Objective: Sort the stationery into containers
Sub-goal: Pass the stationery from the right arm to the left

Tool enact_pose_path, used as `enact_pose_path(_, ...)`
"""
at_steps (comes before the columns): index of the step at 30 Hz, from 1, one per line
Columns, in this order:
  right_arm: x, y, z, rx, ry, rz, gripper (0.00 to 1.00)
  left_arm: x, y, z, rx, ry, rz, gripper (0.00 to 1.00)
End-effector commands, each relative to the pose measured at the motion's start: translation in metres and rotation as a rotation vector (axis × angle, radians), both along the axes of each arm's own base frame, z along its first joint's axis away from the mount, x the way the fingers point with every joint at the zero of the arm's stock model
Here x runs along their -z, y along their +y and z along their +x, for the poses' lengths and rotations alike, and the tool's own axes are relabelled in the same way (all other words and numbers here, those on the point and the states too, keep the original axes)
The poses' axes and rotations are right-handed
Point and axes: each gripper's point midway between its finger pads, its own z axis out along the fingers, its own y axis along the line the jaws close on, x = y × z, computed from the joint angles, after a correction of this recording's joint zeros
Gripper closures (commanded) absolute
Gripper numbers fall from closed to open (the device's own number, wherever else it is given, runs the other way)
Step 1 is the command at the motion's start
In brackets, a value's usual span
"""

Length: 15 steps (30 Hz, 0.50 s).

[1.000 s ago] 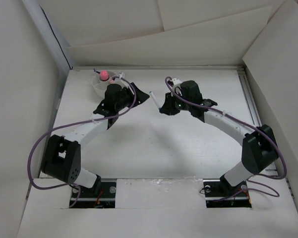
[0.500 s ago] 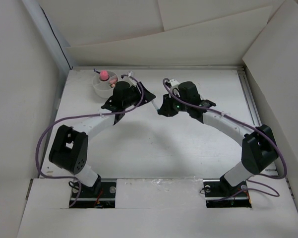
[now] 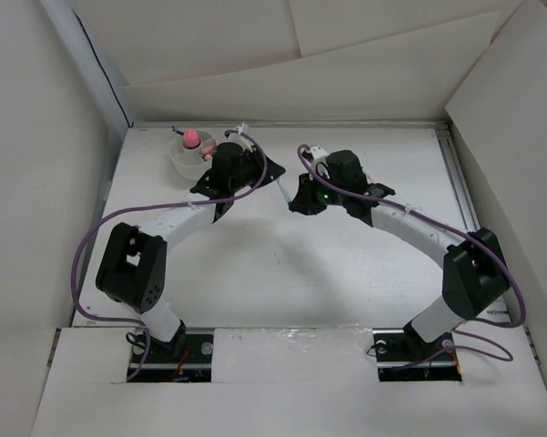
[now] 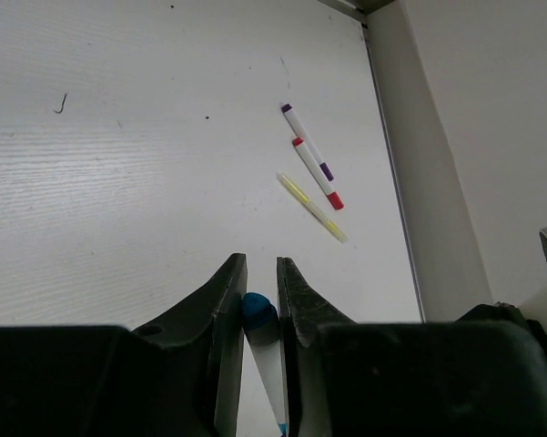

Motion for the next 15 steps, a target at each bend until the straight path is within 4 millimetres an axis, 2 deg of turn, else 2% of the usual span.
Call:
enact_pose_path(1,-0.017,0.011,0.007,-0.029,-0.07,0.037,1.0,-0.024,-0.005,0.006,0.002,-0.067,-0.015,0.96)
enact_pose_path(3,-0.017,0.011,0.007,-0.029,-0.07,0.037,1.0,-0.024,-0.005,0.006,0.002,-0.067,-0.015,1.0)
enact_pose_path(6,-0.021,0.01,0.006,-0.029,-0.077,0.042,0.82,-0.019,0.0,0.009,-0.028,-0.052,0.004,1.0)
enact_pose_path(8,-0.021,0.007,0.009,-0.018,-0.078,0.041,0.72,-0.023,0.002,0.009,-0.037,-0.061,0.002,1.0)
enact_pose_path(15,-0.03,-0.003,0.009,0.001,-0.095,0.051,0.52,-0.029,0.005,0.014,-0.066,-0.063,0.012,1.0)
